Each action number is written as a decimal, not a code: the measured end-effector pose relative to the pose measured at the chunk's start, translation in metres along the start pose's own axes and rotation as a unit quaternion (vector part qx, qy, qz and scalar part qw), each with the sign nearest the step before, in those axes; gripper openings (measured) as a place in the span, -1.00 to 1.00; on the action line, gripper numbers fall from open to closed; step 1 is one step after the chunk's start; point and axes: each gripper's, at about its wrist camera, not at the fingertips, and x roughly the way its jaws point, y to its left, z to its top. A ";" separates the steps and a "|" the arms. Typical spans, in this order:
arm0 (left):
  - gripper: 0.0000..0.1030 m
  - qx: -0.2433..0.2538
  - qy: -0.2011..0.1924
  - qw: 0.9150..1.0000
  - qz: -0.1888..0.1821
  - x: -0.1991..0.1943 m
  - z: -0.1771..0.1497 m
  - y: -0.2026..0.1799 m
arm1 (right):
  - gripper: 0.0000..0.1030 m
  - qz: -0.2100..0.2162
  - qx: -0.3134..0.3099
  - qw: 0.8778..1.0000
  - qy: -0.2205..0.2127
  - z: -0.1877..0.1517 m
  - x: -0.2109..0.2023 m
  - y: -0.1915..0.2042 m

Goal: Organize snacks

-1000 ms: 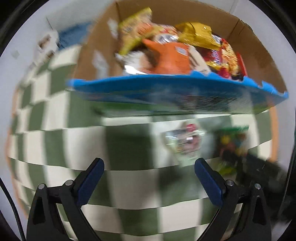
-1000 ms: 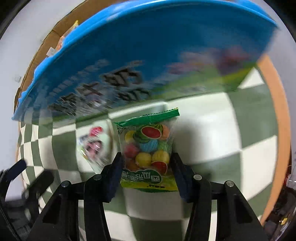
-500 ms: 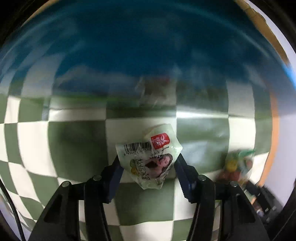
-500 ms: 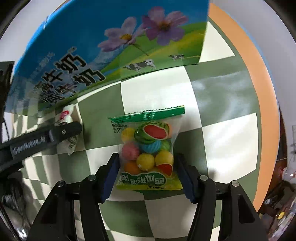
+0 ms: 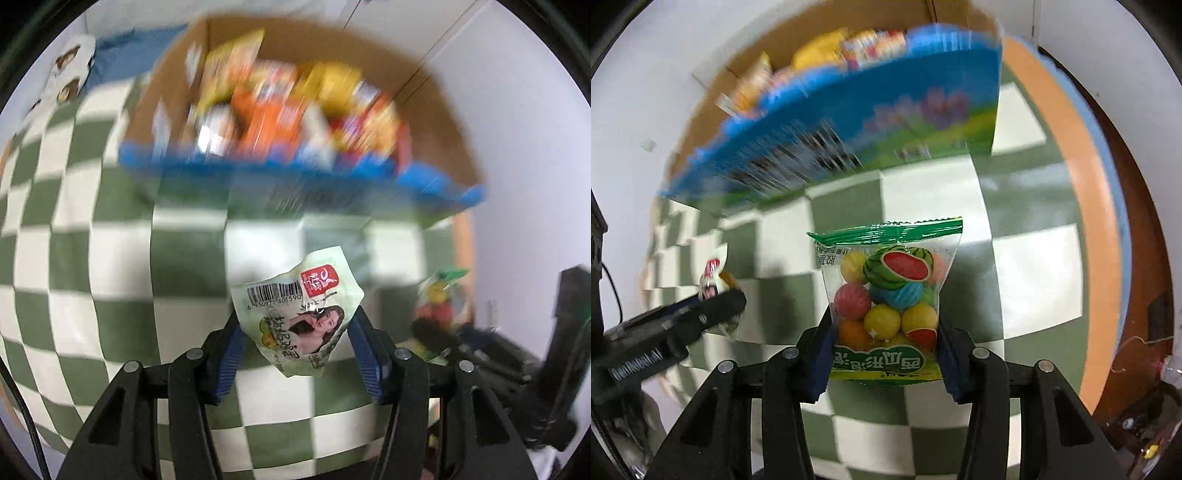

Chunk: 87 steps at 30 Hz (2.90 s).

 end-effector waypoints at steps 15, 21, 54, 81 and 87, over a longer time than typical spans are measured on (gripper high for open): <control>0.02 0.012 0.004 0.998 0.058 -0.009 0.154 0.019 | -0.02 -0.009 -0.029 0.995 -0.091 0.164 -0.084 0.015; 0.03 -0.014 0.059 0.995 0.080 0.037 0.162 0.049 | -0.02 -0.031 -0.022 0.998 -0.051 0.198 -0.044 0.004; 0.88 -0.003 0.005 0.993 0.122 0.036 0.140 0.022 | 0.88 -0.080 -0.056 0.995 -0.017 0.194 -0.014 0.012; 0.88 0.021 -0.181 0.975 0.127 -0.133 -0.006 -0.026 | 0.92 -0.085 -0.092 0.968 -0.219 0.045 -0.201 0.037; 0.88 0.031 -0.214 0.966 0.141 -0.171 -0.040 -0.040 | 0.92 -0.082 -0.110 0.958 -0.252 0.003 -0.246 0.048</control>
